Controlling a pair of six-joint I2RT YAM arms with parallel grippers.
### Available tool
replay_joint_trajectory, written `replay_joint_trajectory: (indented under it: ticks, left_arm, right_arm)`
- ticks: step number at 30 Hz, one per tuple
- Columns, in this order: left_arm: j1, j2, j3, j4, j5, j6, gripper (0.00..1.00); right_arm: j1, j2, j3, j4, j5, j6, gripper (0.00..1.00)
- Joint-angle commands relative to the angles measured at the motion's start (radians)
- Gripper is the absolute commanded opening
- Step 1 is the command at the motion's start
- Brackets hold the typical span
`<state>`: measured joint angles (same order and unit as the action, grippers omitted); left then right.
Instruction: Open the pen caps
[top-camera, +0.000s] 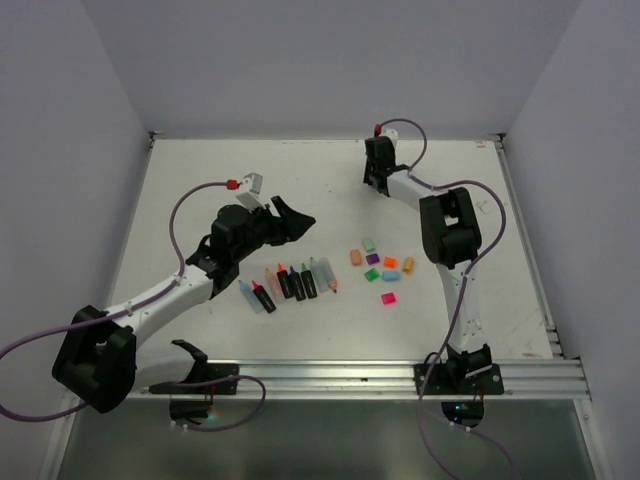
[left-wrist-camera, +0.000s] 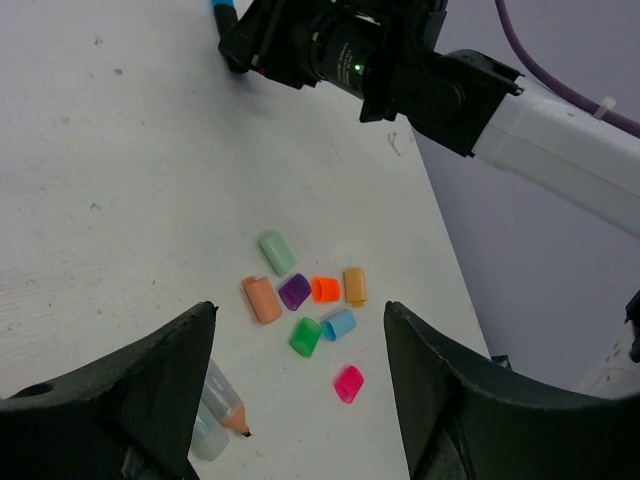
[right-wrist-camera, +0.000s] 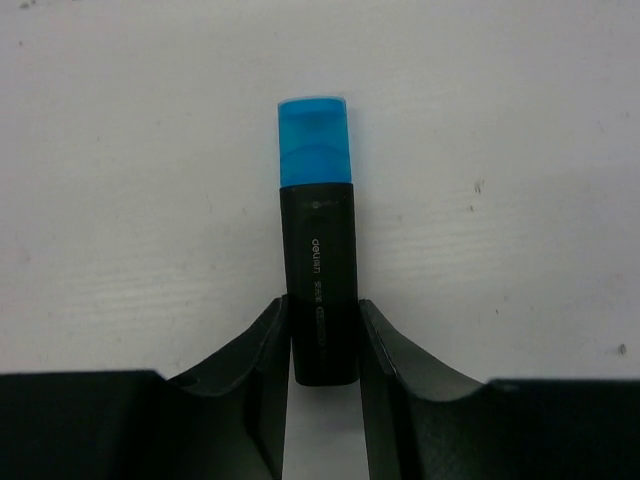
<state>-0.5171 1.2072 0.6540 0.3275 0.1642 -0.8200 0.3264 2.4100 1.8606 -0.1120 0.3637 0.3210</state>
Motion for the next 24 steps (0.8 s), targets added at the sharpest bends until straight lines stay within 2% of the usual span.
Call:
replay_joint_trajectory:
  ticks: [1, 9, 12, 16, 19, 24]
  left_arm:
    - [0.008, 0.002, -0.005, 0.041, 0.04, -0.025, 0.71]
    - [0.008, 0.005, -0.016, 0.027, 0.116, -0.076, 0.71]
    - [0.008, 0.034, 0.013, -0.016, 0.158, -0.088, 0.7]
    - [0.008, 0.064, 0.044, -0.019, 0.208, -0.102, 0.69]
    - [0.008, 0.087, 0.081, -0.031, 0.224, -0.111, 0.68]
    - [0.006, 0.13, 0.119, -0.045, 0.27, -0.148, 0.67]
  right_arm:
    - [-0.001, -0.139, -0.125, 0.107, -0.051, -0.039, 0.0]
    - [-0.003, -0.437, -0.449, 0.242, -0.124, -0.028, 0.0]
    - [-0.003, -0.524, -0.55, 0.242, -0.17, -0.019, 0.0]
    - [0.02, -0.731, -0.705, 0.227, -0.267, 0.007, 0.0]
    - [0.071, -0.889, -0.871, 0.198, -0.286, 0.018, 0.0]
    - [0.203, -1.077, -0.988, 0.111, -0.278, 0.015, 0.0]
